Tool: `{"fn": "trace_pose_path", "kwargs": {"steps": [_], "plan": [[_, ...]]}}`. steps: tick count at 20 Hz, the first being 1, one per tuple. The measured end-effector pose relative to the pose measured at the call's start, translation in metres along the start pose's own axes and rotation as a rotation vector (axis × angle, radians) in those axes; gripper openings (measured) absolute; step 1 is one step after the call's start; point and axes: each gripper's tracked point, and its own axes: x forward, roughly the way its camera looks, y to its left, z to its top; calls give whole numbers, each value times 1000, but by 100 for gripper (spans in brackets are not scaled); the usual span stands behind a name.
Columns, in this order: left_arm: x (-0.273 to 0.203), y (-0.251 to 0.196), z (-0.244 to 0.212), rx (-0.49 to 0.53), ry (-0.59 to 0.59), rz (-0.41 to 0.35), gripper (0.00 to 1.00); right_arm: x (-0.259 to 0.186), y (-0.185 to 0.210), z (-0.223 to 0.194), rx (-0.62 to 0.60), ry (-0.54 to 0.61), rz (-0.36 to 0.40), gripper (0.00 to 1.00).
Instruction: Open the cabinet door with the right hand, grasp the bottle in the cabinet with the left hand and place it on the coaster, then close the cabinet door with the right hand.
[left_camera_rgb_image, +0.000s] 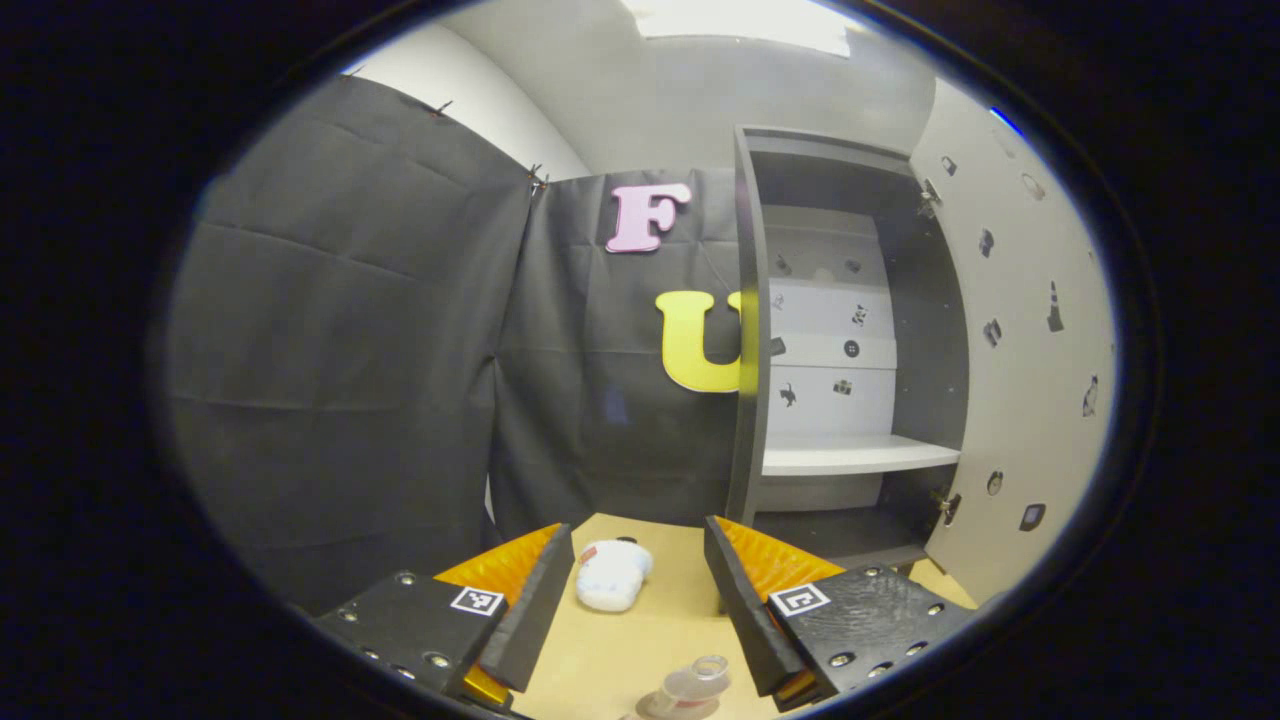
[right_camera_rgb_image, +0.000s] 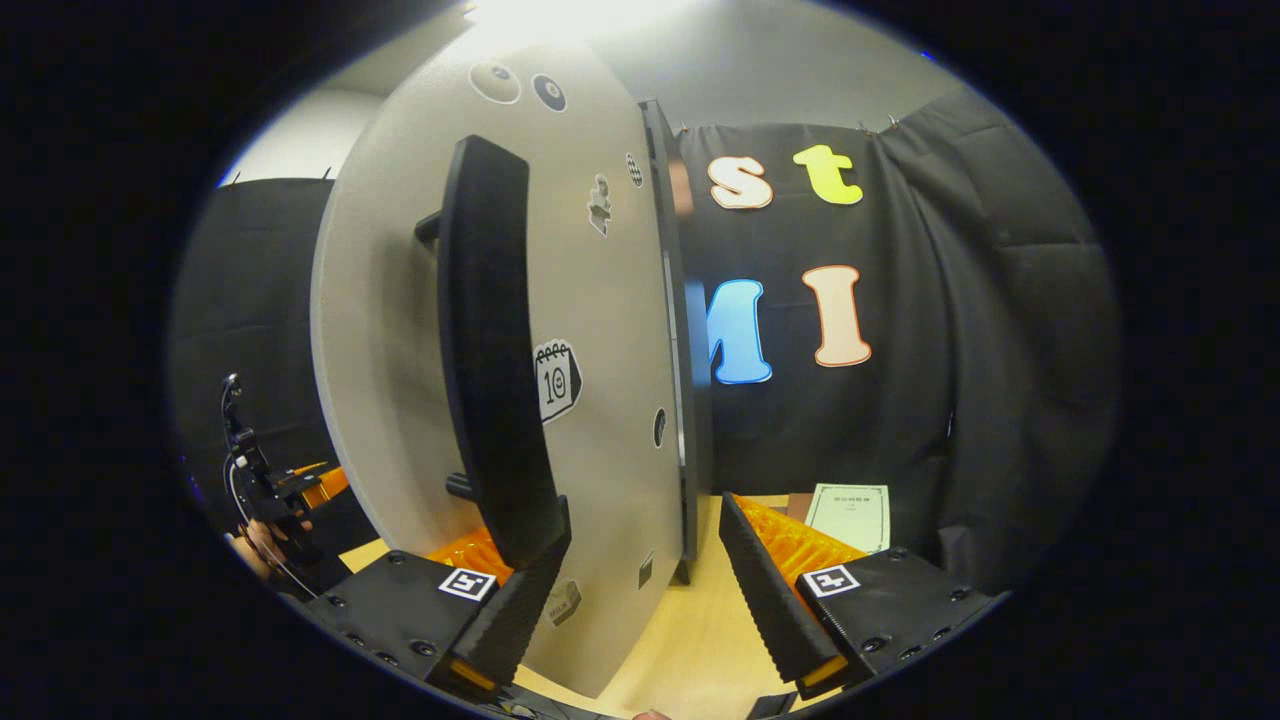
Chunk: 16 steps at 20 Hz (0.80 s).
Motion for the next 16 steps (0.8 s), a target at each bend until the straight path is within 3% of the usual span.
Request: {"fn": "trace_pose_path", "kwargs": {"steps": [7,16], "plan": [[12,17,1,15,-3,-1,79,11,19,-1,62,-21,61,96],[21,36,-4,15,4,9,79,48,57,-1,9,-40,134,96]]}}
